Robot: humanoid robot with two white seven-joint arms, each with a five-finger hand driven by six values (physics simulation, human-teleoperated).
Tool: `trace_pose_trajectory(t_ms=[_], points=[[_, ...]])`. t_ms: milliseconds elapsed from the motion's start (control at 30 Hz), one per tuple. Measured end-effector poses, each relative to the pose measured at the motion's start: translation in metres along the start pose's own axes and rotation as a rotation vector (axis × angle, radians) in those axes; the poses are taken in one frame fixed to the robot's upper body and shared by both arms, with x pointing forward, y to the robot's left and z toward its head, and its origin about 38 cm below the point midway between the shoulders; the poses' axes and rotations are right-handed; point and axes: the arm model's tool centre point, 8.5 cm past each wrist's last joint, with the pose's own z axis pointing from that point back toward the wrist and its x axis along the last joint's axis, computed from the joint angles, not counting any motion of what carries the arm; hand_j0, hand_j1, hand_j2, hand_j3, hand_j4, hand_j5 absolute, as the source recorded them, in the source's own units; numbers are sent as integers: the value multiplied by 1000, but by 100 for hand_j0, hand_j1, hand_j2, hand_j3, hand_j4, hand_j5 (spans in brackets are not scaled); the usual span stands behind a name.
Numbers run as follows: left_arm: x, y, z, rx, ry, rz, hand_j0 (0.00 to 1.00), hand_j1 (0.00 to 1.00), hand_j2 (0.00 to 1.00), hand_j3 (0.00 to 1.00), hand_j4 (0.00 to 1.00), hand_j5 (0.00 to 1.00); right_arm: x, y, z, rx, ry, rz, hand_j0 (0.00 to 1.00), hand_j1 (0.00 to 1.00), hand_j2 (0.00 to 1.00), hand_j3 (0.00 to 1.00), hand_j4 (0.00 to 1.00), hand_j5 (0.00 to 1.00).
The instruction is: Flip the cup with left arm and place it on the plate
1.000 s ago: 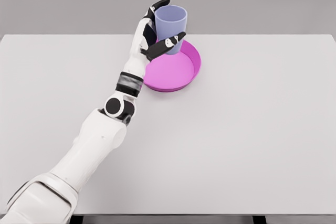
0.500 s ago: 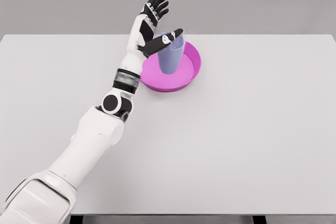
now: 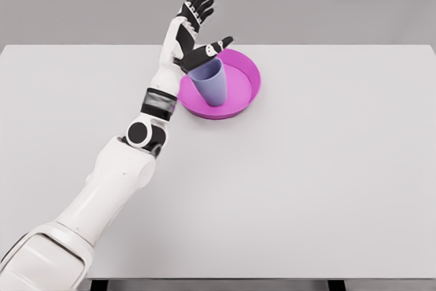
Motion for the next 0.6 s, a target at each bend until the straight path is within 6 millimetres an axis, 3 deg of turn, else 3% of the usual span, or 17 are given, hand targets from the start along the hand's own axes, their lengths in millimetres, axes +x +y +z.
trace_pose_trajectory(t_ms=[67,100,200,400,500,600], points=[[11,16,5,-28,-17,-35,93,93,93,93,93,93,0,0,0,0,0,0,100,100,100,100,100,100],[16,26,12,-51,-20,-53,100,100,100,100,100,100,0,0,0,0,0,0,100,100,100,100,100,100],[31,61,48,-162,3,-86,100,100,100,100,100,100,0,0,0,0,0,0,100,100,100,100,100,100],[92,144,119,-449,109,-143,100,100,100,100,100,100,0,0,0,0,0,0,100,100,100,100,100,100],[126,176,133,-474,142,-182,100,100,100,100,100,100,0,0,0,0,0,0,100,100,100,100,100,100],[145,191,136,-483,157,-214,100,100,100,100,100,100,0,0,0,0,0,0,100,100,100,100,100,100]])
